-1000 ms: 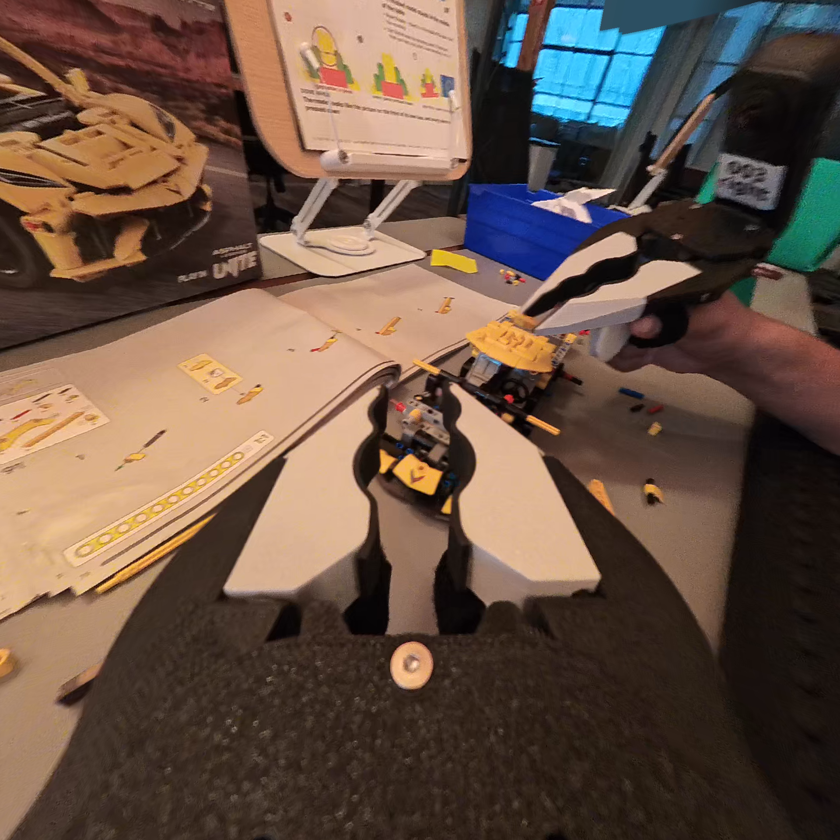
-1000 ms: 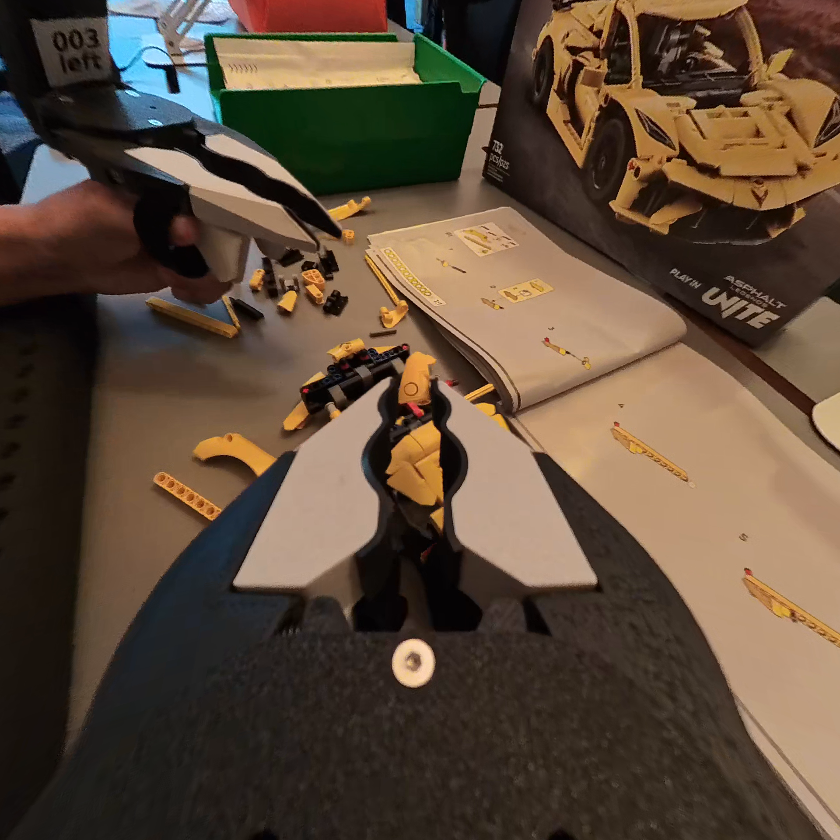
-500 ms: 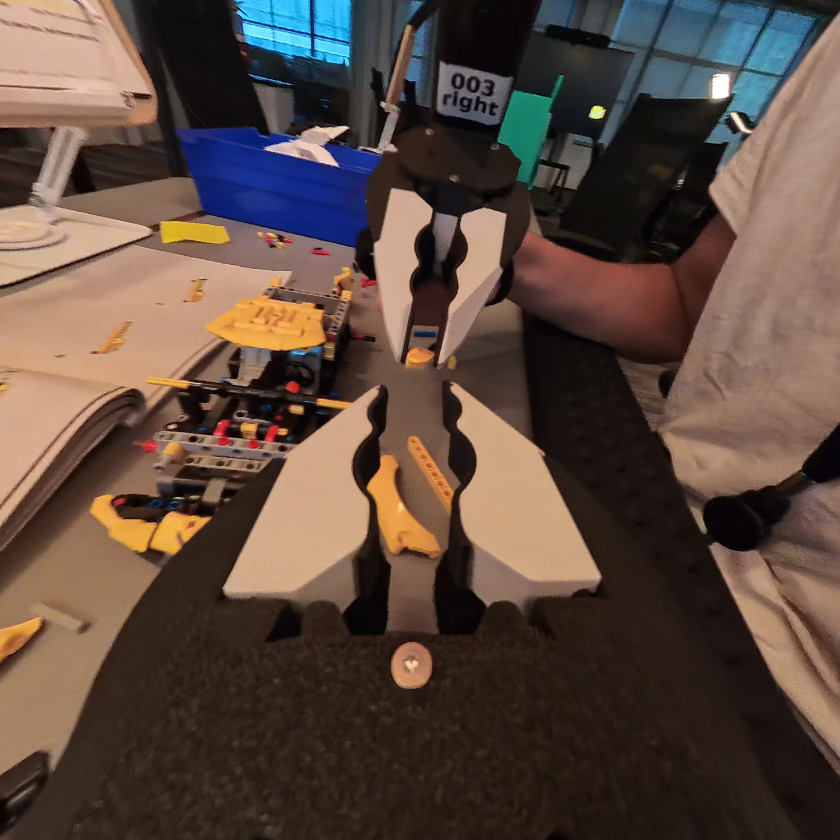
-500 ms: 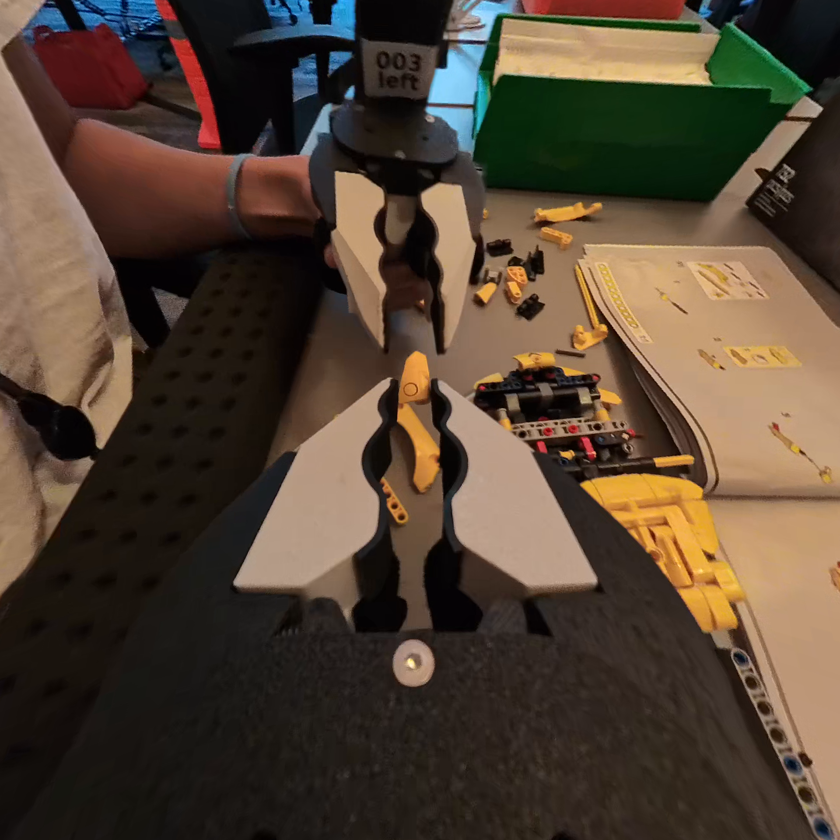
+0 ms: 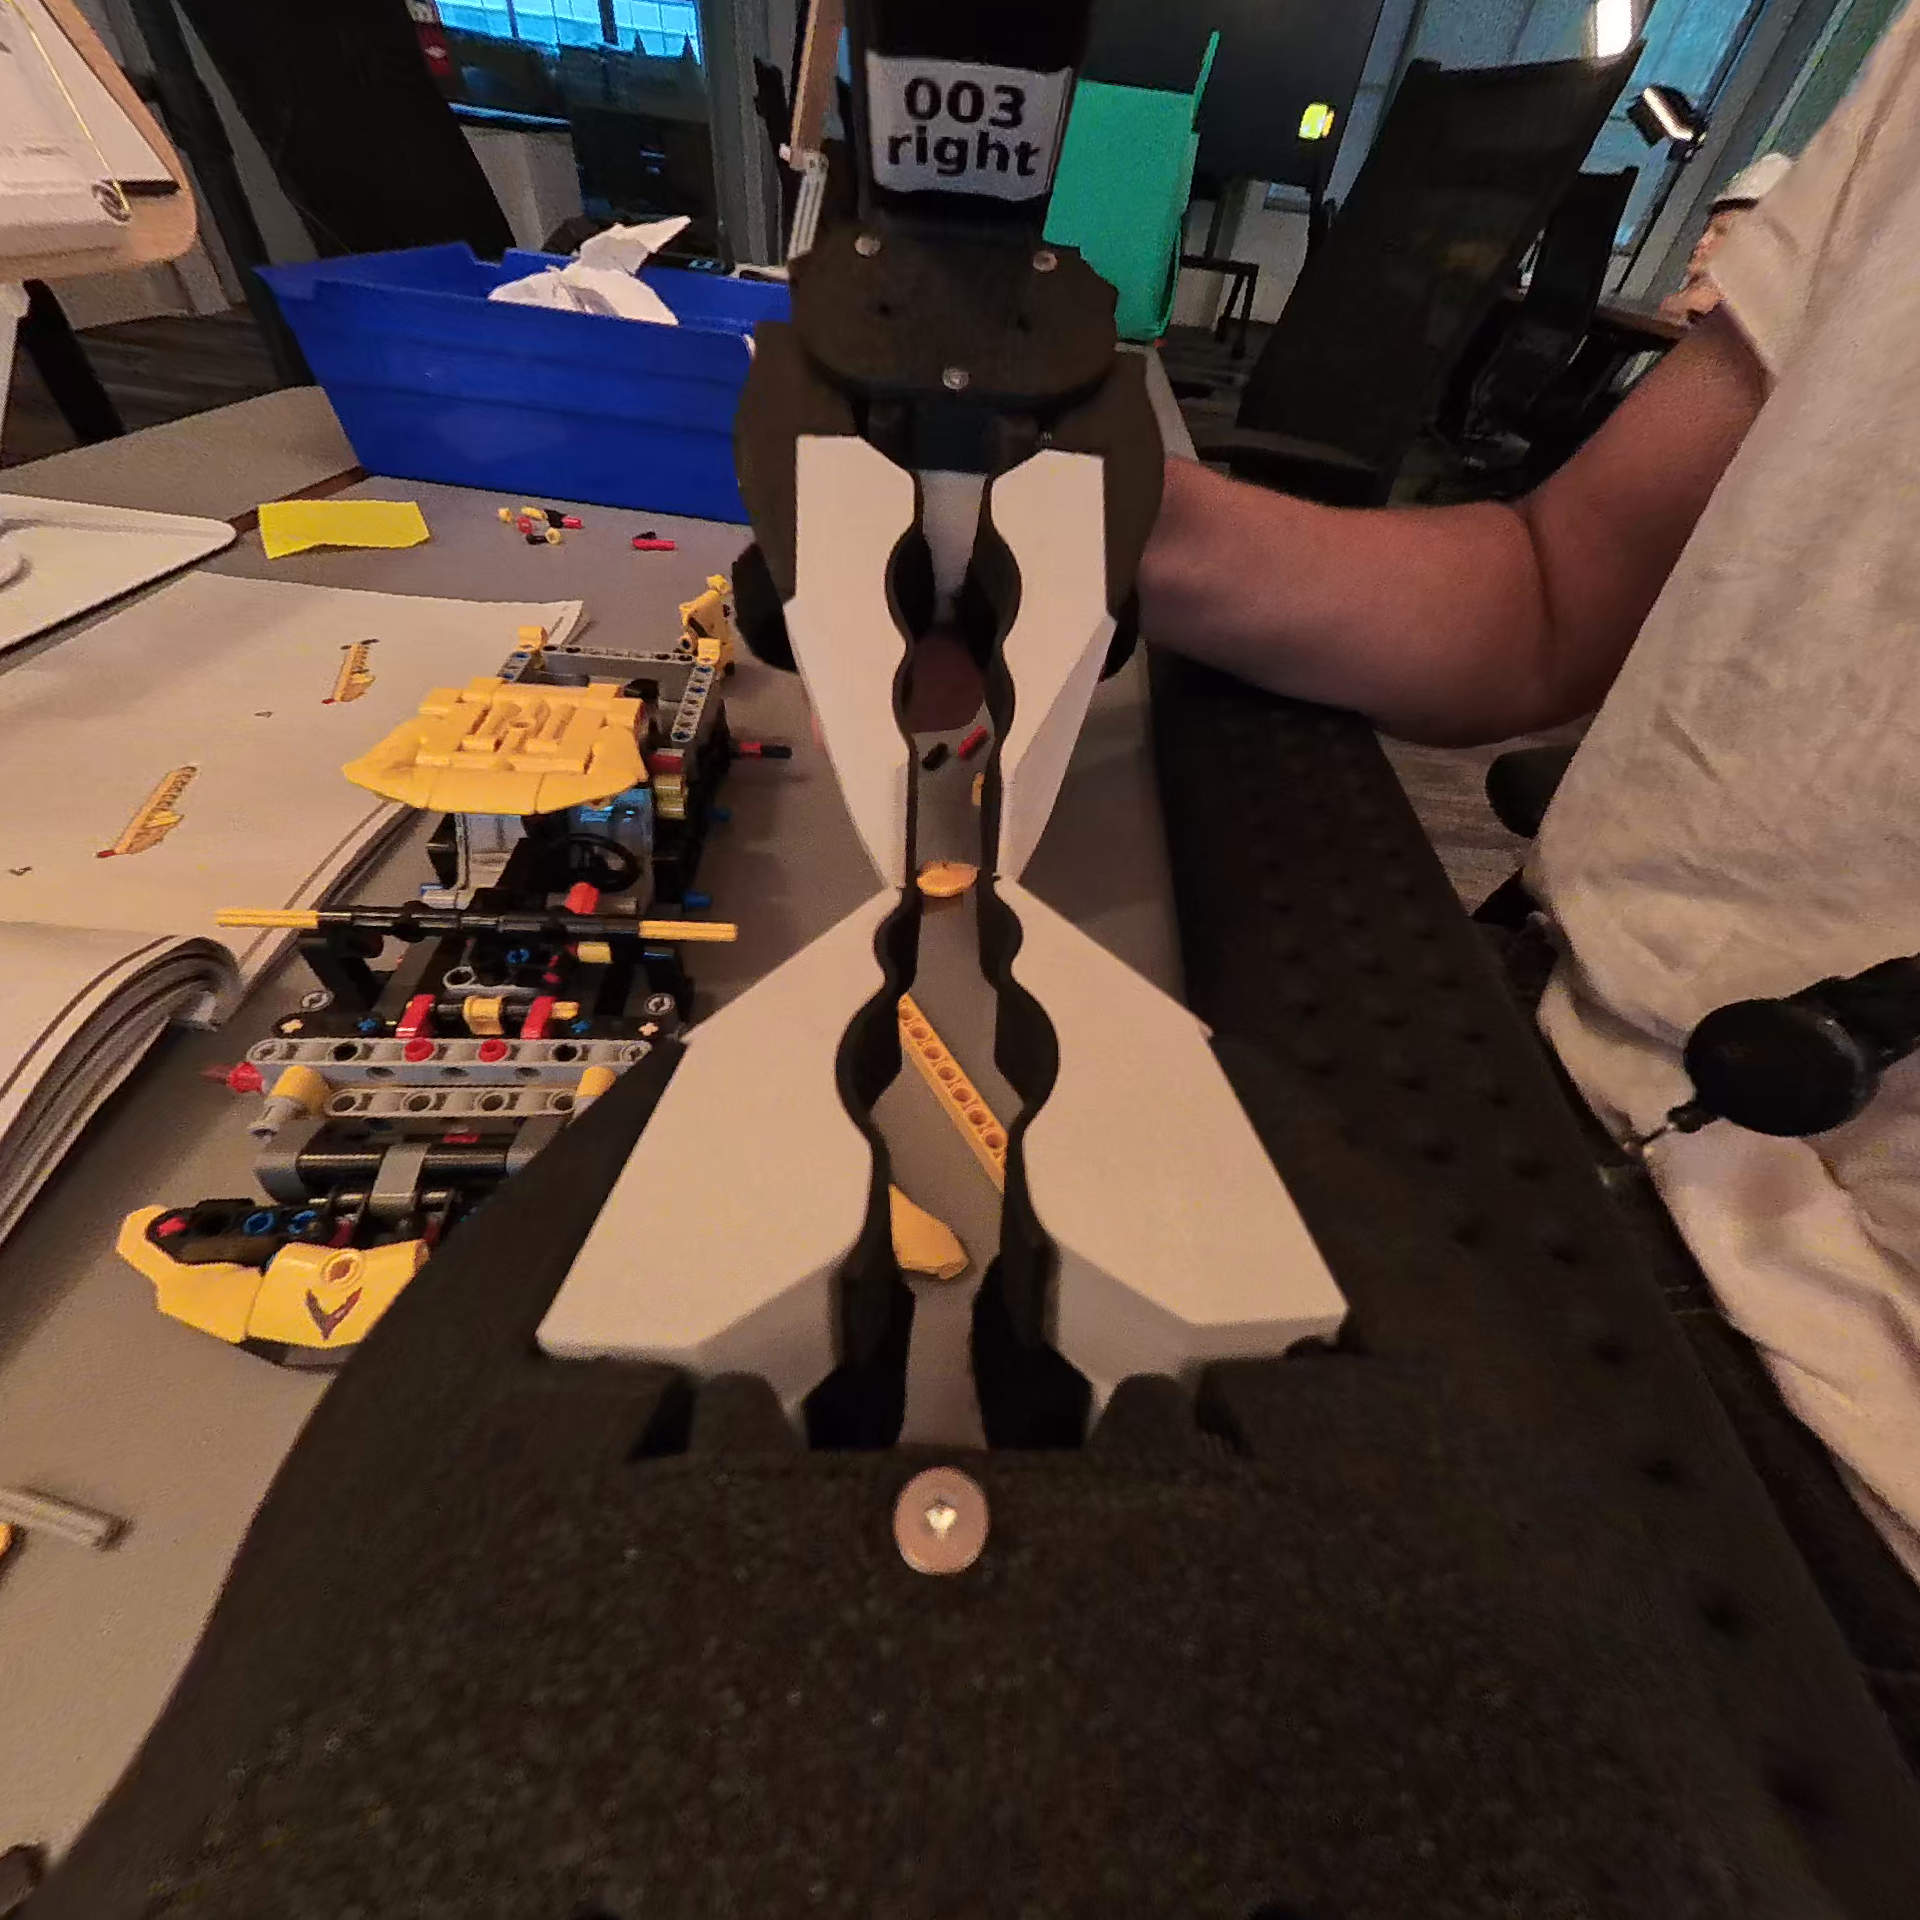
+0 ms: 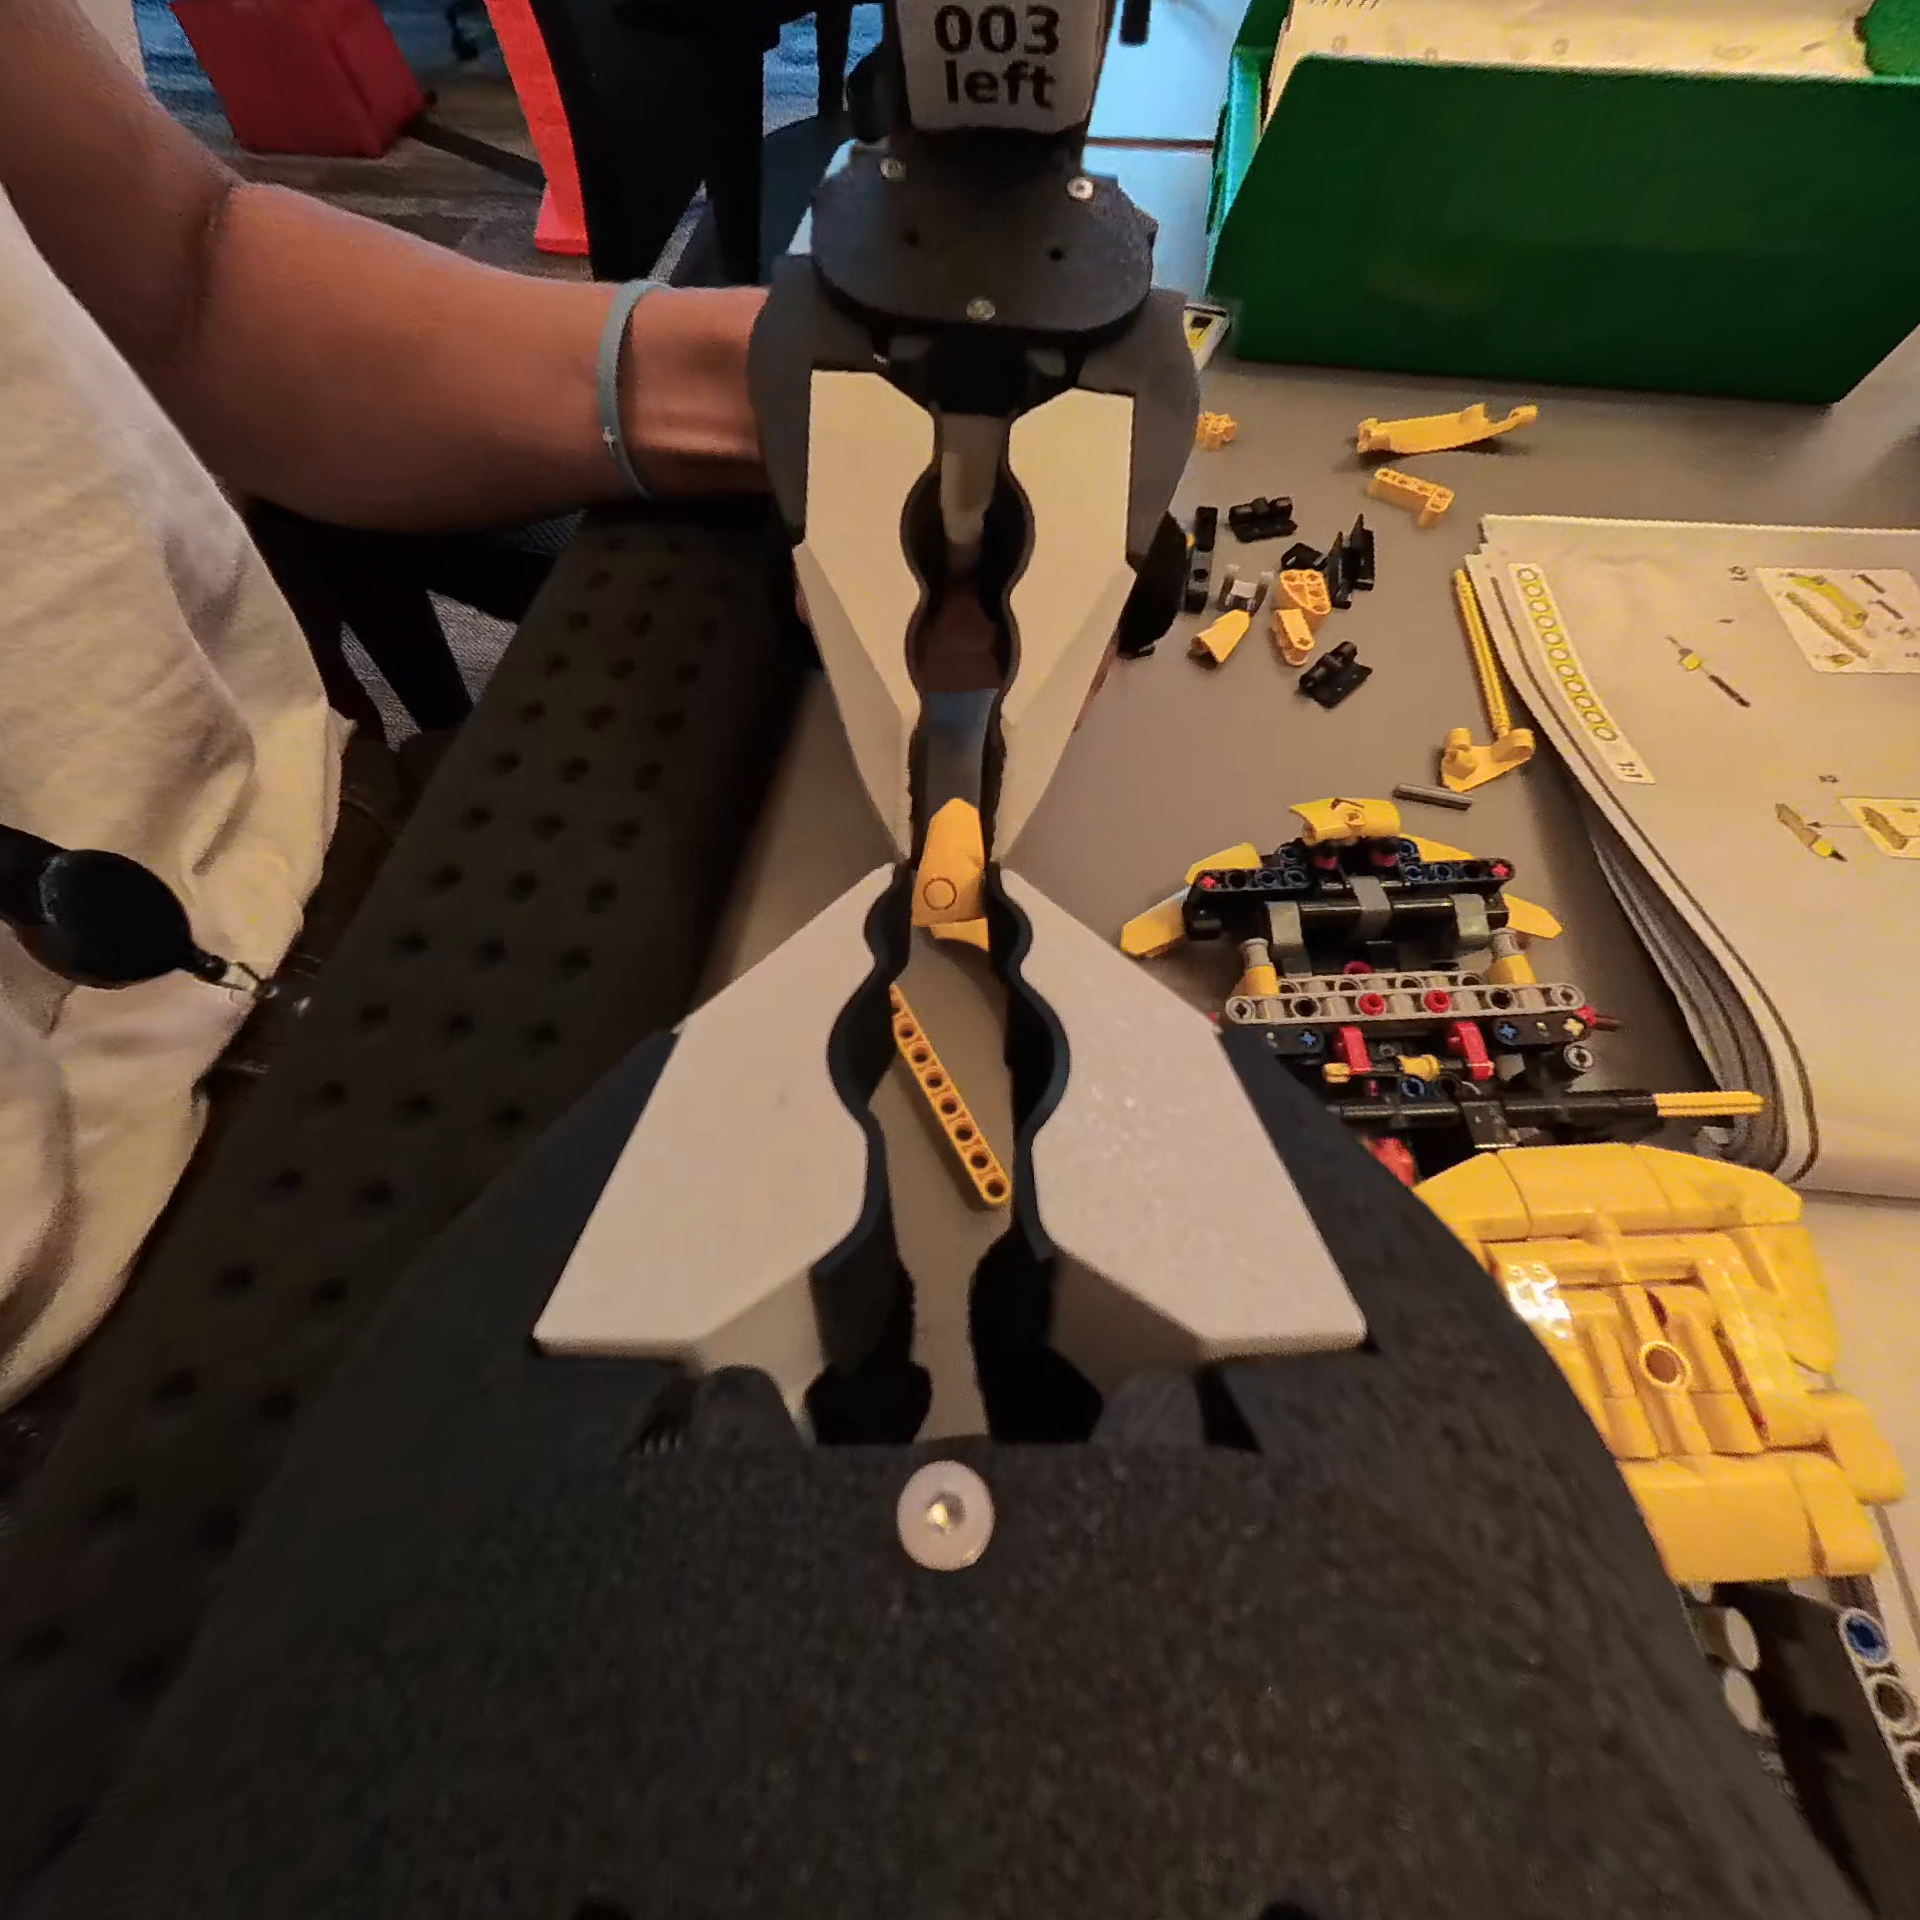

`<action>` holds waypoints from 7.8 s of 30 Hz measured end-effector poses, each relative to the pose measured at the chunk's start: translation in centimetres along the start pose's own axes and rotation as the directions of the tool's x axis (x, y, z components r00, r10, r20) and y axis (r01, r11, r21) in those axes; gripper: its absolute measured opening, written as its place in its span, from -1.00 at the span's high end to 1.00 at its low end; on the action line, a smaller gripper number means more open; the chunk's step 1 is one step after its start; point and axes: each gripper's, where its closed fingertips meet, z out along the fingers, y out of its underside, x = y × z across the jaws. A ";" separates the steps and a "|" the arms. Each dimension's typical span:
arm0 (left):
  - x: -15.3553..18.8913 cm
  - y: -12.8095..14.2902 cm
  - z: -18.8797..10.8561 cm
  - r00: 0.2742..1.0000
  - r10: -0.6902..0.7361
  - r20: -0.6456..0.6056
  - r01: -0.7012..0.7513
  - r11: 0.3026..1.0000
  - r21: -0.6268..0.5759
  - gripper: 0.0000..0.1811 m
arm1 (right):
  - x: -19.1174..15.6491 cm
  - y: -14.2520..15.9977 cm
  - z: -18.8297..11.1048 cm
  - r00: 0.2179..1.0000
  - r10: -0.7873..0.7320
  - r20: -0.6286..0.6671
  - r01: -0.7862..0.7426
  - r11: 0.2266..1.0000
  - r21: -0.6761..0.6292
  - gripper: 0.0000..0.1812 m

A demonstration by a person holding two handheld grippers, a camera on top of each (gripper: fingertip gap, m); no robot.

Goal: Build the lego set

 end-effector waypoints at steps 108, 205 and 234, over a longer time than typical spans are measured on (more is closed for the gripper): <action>-3.5 -1.9 -1.9 0.904 -0.427 -0.017 0.424 0.890 0.170 0.91 | -3.2 8.1 -3.4 0.985 0.173 -0.001 -0.167 0.953 -0.254 0.68; -2.1 -6.4 -5.1 0.877 -0.397 -0.271 0.478 0.777 0.409 0.91 | 1.9 -6.5 -2.0 0.910 0.407 0.075 -0.411 0.911 0.046 0.97; -1.7 -5.5 -3.6 0.991 -0.133 0.029 0.117 0.940 0.320 0.92 | 2.4 -4.3 -2.3 0.903 0.427 0.045 -0.429 0.896 0.112 0.73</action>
